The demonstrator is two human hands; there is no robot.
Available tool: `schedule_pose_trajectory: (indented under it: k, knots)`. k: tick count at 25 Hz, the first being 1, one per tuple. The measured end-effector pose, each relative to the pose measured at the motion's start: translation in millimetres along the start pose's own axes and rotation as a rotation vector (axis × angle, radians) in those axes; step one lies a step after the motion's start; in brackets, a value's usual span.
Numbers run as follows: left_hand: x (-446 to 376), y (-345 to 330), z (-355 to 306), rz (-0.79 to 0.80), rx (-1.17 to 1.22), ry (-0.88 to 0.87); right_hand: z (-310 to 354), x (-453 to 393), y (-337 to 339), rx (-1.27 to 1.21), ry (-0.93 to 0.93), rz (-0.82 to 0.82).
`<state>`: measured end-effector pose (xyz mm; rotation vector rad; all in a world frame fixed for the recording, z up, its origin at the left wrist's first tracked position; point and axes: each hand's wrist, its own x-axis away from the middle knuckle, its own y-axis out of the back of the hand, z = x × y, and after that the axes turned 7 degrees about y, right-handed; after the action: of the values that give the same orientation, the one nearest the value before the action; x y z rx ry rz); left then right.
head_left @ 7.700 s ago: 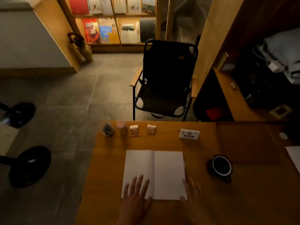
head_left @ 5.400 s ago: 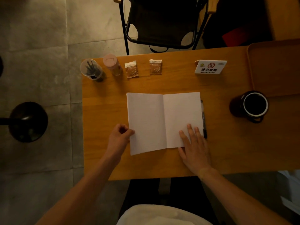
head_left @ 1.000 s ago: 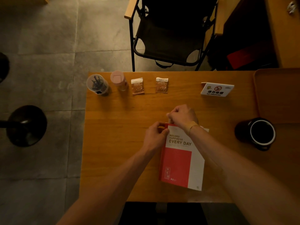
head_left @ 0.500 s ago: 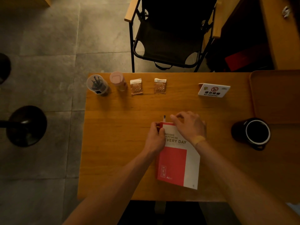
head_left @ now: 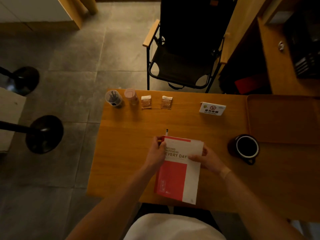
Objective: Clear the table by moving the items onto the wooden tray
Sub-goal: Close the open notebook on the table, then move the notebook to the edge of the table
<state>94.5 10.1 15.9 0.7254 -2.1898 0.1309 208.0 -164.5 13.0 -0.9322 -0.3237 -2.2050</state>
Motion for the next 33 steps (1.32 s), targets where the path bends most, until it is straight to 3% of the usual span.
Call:
schedule_pose_trajectory:
  k: [4, 10, 16, 33]
  knots:
    - [21, -4, -9, -0.094, 0.068, 0.013, -11, 28, 11, 0.004, -0.039, 0.123]
    - [54, 2, -16, -0.187, 0.215, 0.019, -12, 53, 12, -0.001, 0.035, 0.116]
    - [87, 25, 5, -0.17, 0.238, 0.05, -4, 65, -6, -0.036, 0.089, 0.117]
    - [83, 187, 77, -0.064, 0.151, 0.062, 0, 54, -167, 0.075, 0.143, -0.027]
